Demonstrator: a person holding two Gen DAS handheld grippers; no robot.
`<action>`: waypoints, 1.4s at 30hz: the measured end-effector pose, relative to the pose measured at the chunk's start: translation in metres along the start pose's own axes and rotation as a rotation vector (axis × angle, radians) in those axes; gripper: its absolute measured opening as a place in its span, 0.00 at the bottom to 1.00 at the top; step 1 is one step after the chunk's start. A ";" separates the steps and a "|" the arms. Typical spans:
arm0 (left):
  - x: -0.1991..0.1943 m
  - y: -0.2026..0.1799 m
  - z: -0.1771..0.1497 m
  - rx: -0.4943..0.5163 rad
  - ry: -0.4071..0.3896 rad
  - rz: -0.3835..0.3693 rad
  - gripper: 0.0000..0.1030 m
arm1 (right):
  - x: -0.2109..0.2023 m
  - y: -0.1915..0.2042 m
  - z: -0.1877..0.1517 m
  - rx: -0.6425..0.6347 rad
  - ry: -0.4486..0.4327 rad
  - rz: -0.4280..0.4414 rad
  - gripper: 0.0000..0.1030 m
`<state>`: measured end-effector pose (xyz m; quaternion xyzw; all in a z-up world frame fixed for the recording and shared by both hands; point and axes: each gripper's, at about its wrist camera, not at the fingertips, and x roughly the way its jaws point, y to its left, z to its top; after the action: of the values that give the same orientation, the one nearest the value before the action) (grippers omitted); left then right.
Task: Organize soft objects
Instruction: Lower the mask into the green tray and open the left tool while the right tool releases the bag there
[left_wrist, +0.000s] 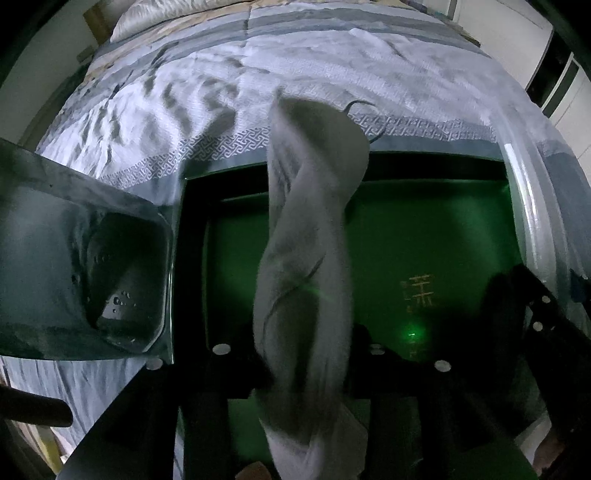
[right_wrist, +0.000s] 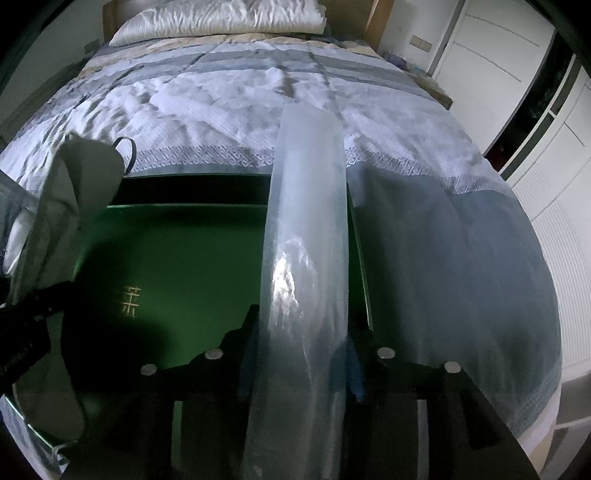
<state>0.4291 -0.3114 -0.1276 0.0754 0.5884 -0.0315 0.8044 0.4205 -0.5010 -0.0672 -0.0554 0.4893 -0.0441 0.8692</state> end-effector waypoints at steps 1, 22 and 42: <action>0.000 0.000 0.000 -0.002 -0.003 0.003 0.34 | -0.002 0.000 0.000 0.001 -0.005 -0.003 0.48; -0.023 0.001 -0.005 -0.047 -0.082 0.022 0.53 | -0.032 0.002 -0.001 0.020 -0.063 0.050 0.71; -0.043 0.008 -0.009 -0.080 -0.175 0.038 0.59 | -0.050 0.003 -0.003 0.014 -0.106 0.083 0.87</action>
<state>0.4086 -0.3034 -0.0886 0.0515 0.5152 0.0010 0.8555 0.3921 -0.4921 -0.0273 -0.0313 0.4442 -0.0081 0.8954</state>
